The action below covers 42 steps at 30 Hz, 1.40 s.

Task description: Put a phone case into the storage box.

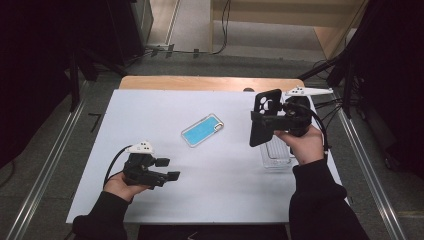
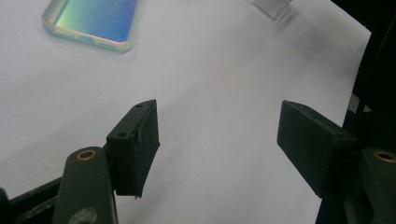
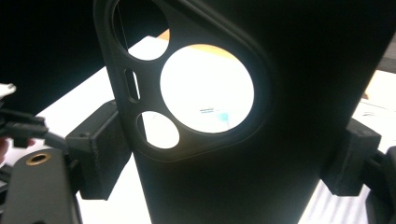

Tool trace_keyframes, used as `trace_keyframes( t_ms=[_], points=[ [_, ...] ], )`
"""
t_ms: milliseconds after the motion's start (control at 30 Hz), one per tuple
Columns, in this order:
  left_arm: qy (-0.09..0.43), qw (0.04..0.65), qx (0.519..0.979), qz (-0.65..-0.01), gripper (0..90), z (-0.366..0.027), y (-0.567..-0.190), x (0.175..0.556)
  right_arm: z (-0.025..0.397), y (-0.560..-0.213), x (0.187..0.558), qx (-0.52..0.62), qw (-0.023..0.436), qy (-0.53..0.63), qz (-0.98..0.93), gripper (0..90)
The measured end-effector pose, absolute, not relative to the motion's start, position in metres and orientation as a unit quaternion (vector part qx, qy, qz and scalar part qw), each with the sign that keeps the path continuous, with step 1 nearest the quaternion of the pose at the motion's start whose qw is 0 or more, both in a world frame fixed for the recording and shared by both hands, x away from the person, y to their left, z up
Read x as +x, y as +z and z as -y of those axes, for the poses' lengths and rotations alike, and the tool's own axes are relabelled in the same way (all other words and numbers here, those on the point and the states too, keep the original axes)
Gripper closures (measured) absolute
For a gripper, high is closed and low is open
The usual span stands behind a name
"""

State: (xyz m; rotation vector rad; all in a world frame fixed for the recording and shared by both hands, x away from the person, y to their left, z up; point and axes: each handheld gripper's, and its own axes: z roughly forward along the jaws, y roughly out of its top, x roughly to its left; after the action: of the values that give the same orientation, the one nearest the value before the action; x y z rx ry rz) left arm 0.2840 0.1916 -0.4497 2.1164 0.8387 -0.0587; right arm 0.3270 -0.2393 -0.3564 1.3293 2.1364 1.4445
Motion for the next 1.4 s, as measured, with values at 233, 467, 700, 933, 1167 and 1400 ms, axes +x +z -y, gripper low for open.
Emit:
trace_keyframes(
  t_ms=[233,467,700,933,1167,1400],
  points=[
    [-0.017,0.421,0.838,-0.346,29.9,-0.196,-0.45,0.281,0.256,-0.356,0.333,0.481,0.143,0.491,-0.712,14.4],
    [-0.013,0.422,0.835,-0.353,29.9,-0.201,-0.45,0.28,0.268,-0.359,0.342,0.506,0.167,0.485,-0.693,14.4],
    [-0.01,0.425,0.833,-0.355,30.0,-0.202,-0.45,0.28,0.276,-0.366,0.353,0.524,0.185,0.474,-0.683,14.4],
    [-0.01,0.429,0.829,-0.359,30.0,-0.204,-0.45,0.28,0.279,-0.373,0.373,0.543,0.191,0.457,-0.678,14.4],
    [-0.009,0.426,0.829,-0.362,30.0,-0.205,-0.45,0.28,0.29,-0.376,0.399,0.56,0.197,0.458,-0.661,14.4],
    [-0.009,0.424,0.831,-0.36,30.0,-0.204,-0.451,0.28,0.295,-0.382,0.427,0.571,0.207,0.448,-0.656,14.3]
  ],
)
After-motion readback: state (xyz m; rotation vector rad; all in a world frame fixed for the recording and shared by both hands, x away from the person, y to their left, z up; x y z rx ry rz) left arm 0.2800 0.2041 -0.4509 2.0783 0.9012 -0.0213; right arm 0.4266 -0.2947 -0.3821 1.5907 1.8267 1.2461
